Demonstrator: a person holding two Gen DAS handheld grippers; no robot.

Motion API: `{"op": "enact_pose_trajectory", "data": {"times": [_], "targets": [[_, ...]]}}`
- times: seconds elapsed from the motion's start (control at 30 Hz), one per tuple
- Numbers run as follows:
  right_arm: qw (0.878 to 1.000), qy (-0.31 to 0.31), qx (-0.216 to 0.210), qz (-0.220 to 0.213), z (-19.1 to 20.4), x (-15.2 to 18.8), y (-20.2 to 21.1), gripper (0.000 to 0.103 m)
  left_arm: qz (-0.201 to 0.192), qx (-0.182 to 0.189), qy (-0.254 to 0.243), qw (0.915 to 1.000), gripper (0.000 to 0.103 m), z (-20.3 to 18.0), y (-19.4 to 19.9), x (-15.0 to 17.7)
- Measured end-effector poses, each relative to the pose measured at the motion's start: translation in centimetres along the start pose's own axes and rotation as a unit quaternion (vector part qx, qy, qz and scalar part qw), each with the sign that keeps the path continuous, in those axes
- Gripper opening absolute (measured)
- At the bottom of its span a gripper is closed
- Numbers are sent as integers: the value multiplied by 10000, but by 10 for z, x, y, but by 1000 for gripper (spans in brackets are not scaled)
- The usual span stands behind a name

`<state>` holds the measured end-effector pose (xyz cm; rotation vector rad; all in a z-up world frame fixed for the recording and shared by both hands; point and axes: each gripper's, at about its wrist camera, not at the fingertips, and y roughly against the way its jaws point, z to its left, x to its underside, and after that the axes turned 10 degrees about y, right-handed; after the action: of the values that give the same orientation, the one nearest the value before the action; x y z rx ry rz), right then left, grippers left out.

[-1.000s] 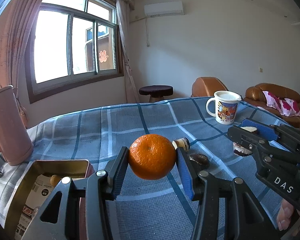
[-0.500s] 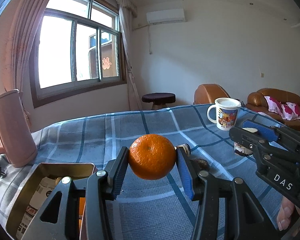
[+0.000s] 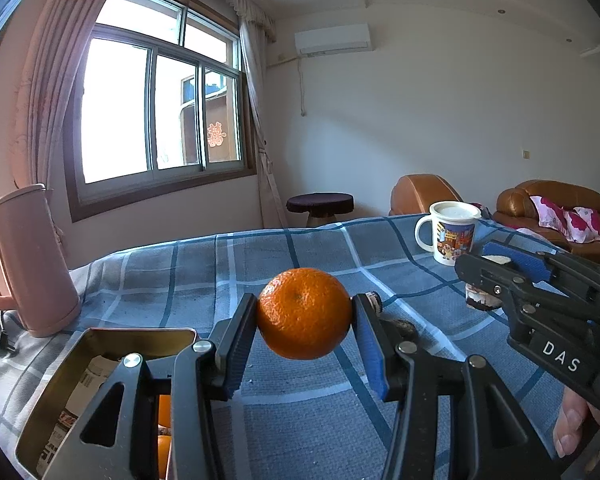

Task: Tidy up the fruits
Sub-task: 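Carry the orange and cake slice toward the tin box with both grippers, then lower both grippers over the tin box and open them to drop the orange and cake slice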

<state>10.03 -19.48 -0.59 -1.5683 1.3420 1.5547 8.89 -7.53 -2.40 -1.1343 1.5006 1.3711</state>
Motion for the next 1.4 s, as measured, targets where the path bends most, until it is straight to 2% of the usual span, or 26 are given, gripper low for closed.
{"op": "enact_pose_trajectory", "data": {"times": [0.4, 1.4], "targets": [[9999, 39, -100, -42, 5, 0, 0, 37, 11, -30, 25, 10000, 50, 8, 10, 1], [9968, 474, -638, 11, 67, -11, -12, 37, 66, -232, 296, 9993, 50, 50, 27, 4]]}}
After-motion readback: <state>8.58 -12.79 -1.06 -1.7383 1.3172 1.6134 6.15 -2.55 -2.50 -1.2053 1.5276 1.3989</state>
